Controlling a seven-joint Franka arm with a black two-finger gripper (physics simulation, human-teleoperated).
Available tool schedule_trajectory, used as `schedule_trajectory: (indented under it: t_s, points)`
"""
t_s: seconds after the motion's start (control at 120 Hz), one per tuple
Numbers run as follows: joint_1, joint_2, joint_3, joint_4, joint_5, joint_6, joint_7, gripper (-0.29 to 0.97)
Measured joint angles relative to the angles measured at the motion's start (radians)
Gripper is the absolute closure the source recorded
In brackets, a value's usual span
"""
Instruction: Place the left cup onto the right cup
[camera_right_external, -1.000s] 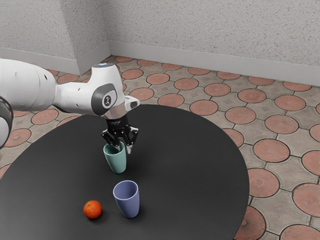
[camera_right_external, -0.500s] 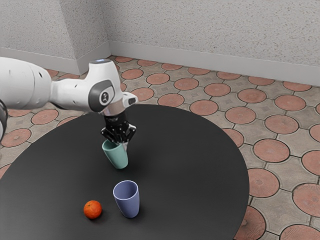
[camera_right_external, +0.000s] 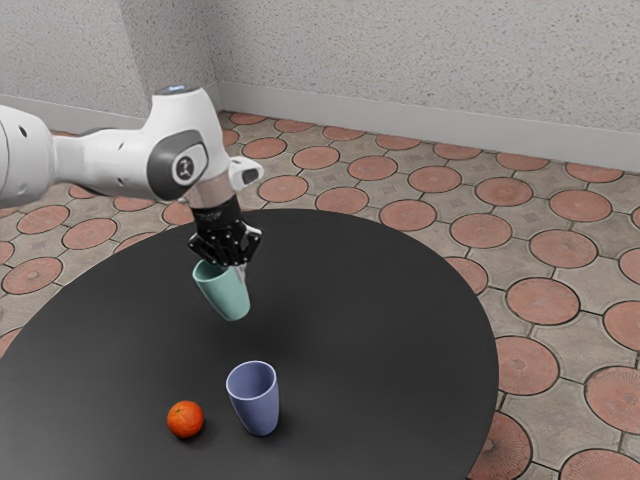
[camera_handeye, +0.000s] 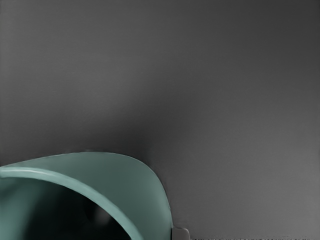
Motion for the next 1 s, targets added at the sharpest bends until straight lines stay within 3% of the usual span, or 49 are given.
schedule_trajectory:
  t_s: [0.508, 1.0]
  points:
    - [-0.032, -0.144, -0.042, -0.012, 0.027, -0.096, -0.005, 0.78]
    - [-0.031, -0.262, -0.167, -0.158, 0.029, -0.123, -0.02, 0.78]
